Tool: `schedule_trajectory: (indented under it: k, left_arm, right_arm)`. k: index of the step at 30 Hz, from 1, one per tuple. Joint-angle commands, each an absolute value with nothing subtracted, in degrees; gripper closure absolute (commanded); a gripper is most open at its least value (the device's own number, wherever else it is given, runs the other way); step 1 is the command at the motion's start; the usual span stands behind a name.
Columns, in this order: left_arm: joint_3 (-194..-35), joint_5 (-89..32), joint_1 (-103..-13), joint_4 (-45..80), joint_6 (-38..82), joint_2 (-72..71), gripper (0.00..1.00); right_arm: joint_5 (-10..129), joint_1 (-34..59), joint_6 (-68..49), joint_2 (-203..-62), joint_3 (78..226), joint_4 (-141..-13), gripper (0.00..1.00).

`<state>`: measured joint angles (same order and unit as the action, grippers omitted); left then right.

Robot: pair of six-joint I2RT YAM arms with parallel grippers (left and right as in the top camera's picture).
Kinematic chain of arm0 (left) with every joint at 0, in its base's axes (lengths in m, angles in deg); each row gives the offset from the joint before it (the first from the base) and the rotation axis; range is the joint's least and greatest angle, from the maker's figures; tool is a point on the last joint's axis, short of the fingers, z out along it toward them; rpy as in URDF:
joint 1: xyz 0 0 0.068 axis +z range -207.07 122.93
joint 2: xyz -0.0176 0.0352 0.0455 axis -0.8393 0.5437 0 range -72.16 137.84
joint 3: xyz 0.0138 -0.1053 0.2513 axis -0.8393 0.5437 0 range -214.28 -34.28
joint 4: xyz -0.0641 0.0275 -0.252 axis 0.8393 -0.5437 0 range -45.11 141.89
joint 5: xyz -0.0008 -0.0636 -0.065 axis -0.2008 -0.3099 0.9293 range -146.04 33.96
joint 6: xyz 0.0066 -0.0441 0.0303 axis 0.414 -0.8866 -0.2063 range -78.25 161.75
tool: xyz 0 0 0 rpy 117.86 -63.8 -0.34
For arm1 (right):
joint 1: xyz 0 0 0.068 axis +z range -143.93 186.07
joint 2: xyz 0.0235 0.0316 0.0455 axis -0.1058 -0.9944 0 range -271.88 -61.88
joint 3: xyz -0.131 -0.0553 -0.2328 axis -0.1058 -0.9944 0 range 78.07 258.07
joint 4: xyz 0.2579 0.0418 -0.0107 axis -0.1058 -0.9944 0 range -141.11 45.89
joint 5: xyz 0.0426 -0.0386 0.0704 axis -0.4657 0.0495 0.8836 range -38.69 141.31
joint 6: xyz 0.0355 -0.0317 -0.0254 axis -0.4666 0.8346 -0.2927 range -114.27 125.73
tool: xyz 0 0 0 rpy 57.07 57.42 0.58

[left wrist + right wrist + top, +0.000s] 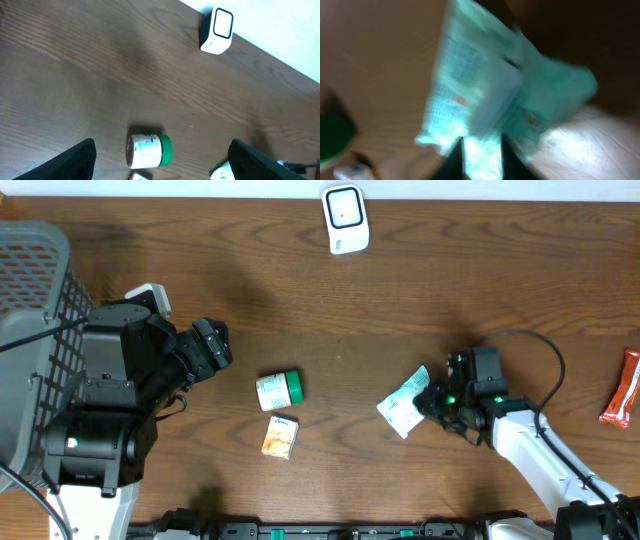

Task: Scan the item barcode

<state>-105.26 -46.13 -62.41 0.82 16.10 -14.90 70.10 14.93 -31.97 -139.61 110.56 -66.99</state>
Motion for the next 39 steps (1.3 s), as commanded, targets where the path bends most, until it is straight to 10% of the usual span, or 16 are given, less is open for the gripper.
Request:
schedule_trajectory:
  k: [1, 6, 20, 39]
  left_arm:
    - [-106.1, -46.7, -62.2, 0.7, 16.6, -14.4, 0.15]
    - [-106.1, -46.7, -62.2, 0.7, 16.6, -14.0, 0.15]
    - [-106.1, -46.7, -62.2, 0.6, 16.6, -13.7, 0.15]
    - [-106.1, -46.7, -62.2, -1.2, 16.6, -13.7, 0.15]
  right_arm:
    - [68.4, 15.8, -34.6, -139.3, 110.0, -65.9, 0.59]
    - [73.9, 15.0, -33.2, -136.6, 111.5, -63.2, 0.01]
    - [67.6, 5.7, -22.3, -129.1, 110.7, -74.0, 0.01]
    - [72.6, 5.1, -28.8, -157.6, 100.5, -41.9, 0.01]
